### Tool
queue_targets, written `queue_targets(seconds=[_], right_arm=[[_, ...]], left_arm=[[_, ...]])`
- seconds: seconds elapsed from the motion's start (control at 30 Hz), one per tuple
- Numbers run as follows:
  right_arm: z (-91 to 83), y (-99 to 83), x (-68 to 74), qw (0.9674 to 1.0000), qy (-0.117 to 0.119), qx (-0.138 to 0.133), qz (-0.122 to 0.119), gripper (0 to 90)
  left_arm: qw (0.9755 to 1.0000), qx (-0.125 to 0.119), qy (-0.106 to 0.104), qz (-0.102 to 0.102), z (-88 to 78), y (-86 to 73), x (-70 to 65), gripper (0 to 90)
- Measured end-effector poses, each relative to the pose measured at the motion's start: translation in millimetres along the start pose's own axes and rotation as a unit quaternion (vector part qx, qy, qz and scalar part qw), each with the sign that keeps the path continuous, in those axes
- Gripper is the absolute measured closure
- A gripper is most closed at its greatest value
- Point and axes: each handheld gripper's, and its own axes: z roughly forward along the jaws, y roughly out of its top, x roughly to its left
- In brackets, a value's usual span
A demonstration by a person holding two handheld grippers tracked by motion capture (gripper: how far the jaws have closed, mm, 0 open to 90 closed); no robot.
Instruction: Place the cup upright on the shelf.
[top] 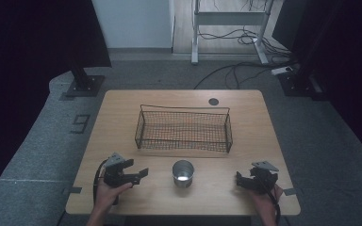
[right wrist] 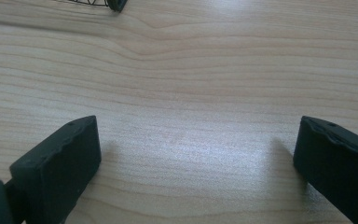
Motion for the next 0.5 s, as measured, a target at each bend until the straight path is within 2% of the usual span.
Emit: queue_targets(seconds=[0.1,0.2,0.5], right_arm=[[0.0,0.0,0.0,1.0,0.0,0.0,0.0,0.6],[0.0,0.0,0.0,1.0,0.0,0.0,0.0,0.7],[0.0,0.0,-0.2,1.0,-0.002,0.0,0.002,0.7]], left_arm=[[1.0,-0.006,-0.006,0.003,-2.0,2.5,-3.4,16.4],[0.9997,-0.007,-0.022,-0.002,-2.8,4.2,-5.9,16.4],[0.9997,-0.006,-0.023,0.007,-1.7,6.5,-12.7,16.4]])
